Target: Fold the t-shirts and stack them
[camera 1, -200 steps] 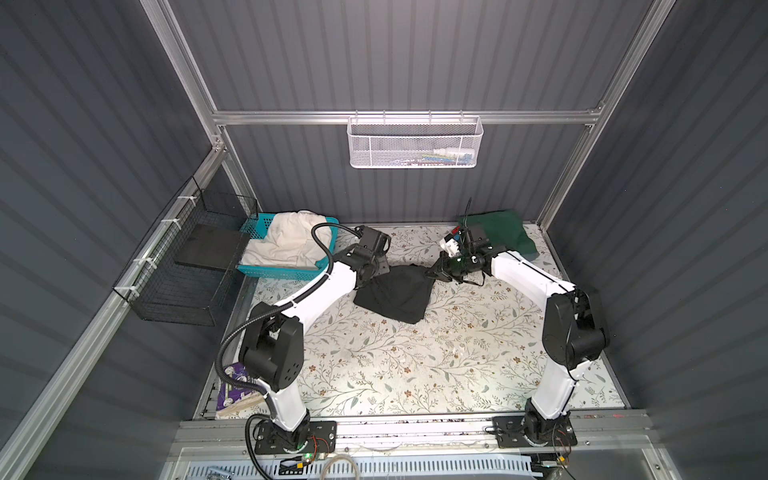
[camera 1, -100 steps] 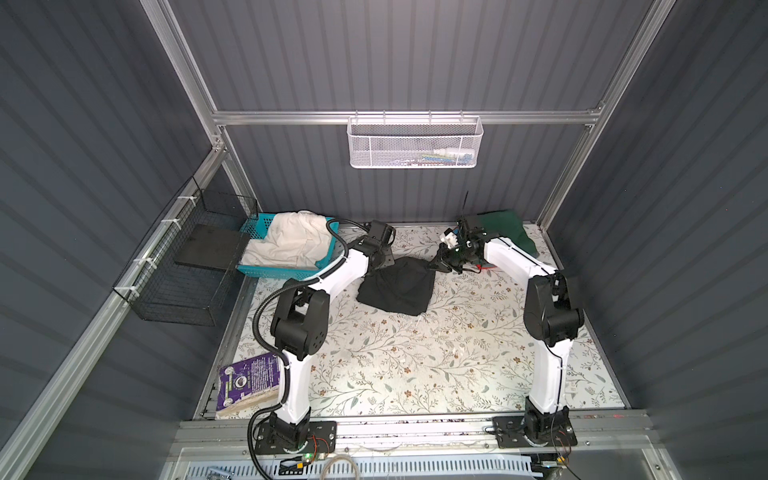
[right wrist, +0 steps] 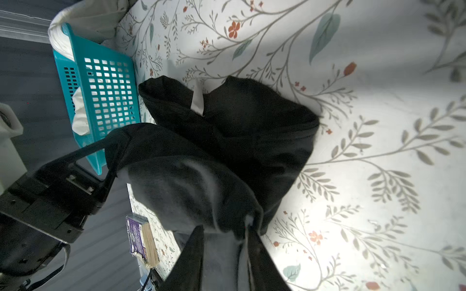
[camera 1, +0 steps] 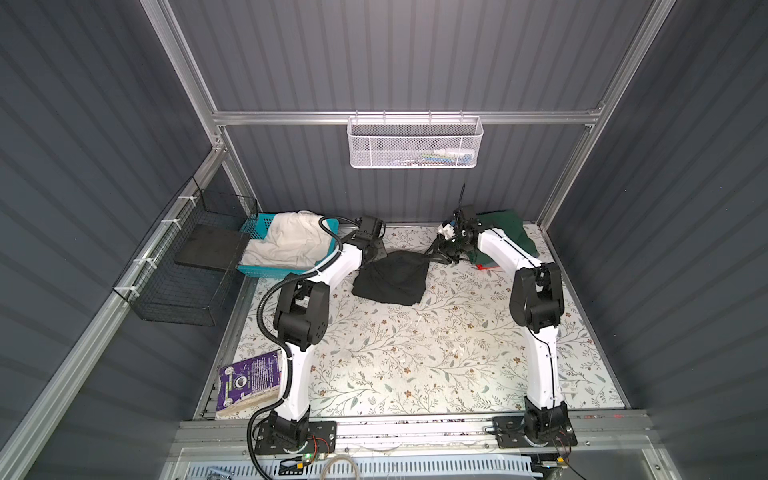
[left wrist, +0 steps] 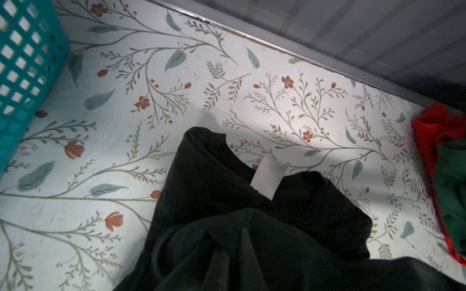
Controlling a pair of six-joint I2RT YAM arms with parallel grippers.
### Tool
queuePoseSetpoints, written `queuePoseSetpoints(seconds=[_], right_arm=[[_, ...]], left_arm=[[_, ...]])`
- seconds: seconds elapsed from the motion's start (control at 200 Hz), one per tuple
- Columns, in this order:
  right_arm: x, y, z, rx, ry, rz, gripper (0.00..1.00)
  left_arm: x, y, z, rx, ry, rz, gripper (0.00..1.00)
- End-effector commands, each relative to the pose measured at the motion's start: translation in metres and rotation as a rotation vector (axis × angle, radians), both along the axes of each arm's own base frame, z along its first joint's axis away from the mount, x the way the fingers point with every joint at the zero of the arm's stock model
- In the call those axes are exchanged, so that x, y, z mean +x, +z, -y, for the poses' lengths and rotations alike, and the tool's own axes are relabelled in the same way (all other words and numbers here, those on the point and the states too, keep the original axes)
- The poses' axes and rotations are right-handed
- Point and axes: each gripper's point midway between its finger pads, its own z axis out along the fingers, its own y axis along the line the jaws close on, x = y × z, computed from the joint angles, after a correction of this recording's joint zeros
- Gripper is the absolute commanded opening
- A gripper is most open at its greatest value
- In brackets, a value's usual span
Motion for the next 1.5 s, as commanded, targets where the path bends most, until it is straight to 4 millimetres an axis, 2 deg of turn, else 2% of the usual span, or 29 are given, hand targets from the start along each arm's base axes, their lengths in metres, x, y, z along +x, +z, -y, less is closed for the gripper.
queuePoseSetpoints(seconds=[0.0, 0.095, 0.18, 0.33, 0.35, 0.415, 0.45, 0.475, 0.5, 0.57, 0.59, 0.605, 0.7, 0.805, 0.915, 1.06, 1.15, 1.236, 1.386, 1.496], right_arm=[[0.010, 0.018, 0.001, 0.010, 0.011, 0.052, 0.26], [0.014, 0.020, -0.001, 0.018, 0.008, 0.055, 0.28], [0.013, 0.017, -0.001, 0.020, 0.008, 0.042, 0.41], [0.002, 0.012, 0.003, -0.003, 0.015, 0.032, 0.42], [0.000, 0.012, 0.003, -0.009, 0.019, 0.036, 0.42], [-0.007, 0.012, 0.005, -0.034, 0.028, 0.041, 0.43], [-0.012, 0.011, 0.006, -0.054, 0.033, 0.042, 0.46], [-0.015, 0.010, 0.007, -0.069, 0.038, 0.045, 0.49], [-0.019, 0.010, 0.007, -0.087, 0.046, 0.048, 0.53], [-0.029, 0.011, 0.006, -0.142, 0.068, 0.066, 0.61], [-0.032, 0.011, 0.005, -0.155, 0.076, 0.071, 0.61], [-0.034, 0.011, 0.005, -0.161, 0.078, 0.073, 0.62], [-0.044, 0.007, -0.001, -0.176, 0.104, 0.068, 0.64], [-0.048, 0.004, -0.011, -0.178, 0.131, 0.073, 0.64], [-0.045, -0.006, -0.020, -0.197, 0.144, 0.066, 0.64], [-0.038, -0.027, -0.019, -0.250, 0.128, 0.037, 0.64], [-0.034, -0.036, -0.020, -0.255, 0.123, 0.030, 0.69], [-0.028, -0.041, -0.025, -0.240, 0.130, 0.030, 0.69], [-0.009, -0.046, -0.028, -0.232, 0.117, 0.042, 0.71], [0.003, -0.054, -0.024, -0.235, 0.095, 0.037, 0.71]], left_arm=[[0.013, 0.024, -0.001, -0.014, -0.023, 0.074, 0.00], [0.016, 0.028, -0.001, -0.016, -0.034, 0.070, 0.00], [0.017, 0.028, -0.005, -0.017, -0.022, 0.065, 0.00], [0.023, 0.019, -0.023, -0.070, 0.050, 0.040, 0.00], [0.025, 0.016, -0.026, -0.089, 0.057, 0.034, 0.08], [0.030, 0.009, -0.031, -0.143, 0.065, 0.020, 0.12], [0.032, 0.006, -0.036, -0.151, 0.077, 0.015, 0.20], [0.033, 0.006, -0.039, -0.146, 0.084, 0.016, 0.33], [0.034, 0.006, -0.043, -0.134, 0.092, 0.020, 0.51], [0.034, 0.012, -0.052, -0.079, 0.102, 0.042, 0.78], [0.033, 0.014, -0.055, -0.063, 0.107, 0.048, 0.96], [0.032, 0.017, -0.058, -0.052, 0.111, 0.054, 0.99], [0.024, 0.029, -0.070, 0.008, 0.116, 0.096, 1.00], [0.014, 0.033, -0.073, 0.022, 0.096, 0.111, 1.00], [0.002, 0.019, -0.066, 0.006, 0.044, 0.071, 1.00], [-0.012, -0.002, -0.064, 0.009, 0.003, 0.013, 1.00], [-0.017, -0.014, -0.062, 0.014, -0.023, -0.011, 1.00], [-0.019, -0.023, -0.060, 0.017, -0.045, -0.031, 1.00], [-0.021, -0.032, -0.053, 0.000, -0.083, -0.054, 1.00], [-0.018, -0.028, -0.051, -0.002, -0.091, -0.045, 1.00]])
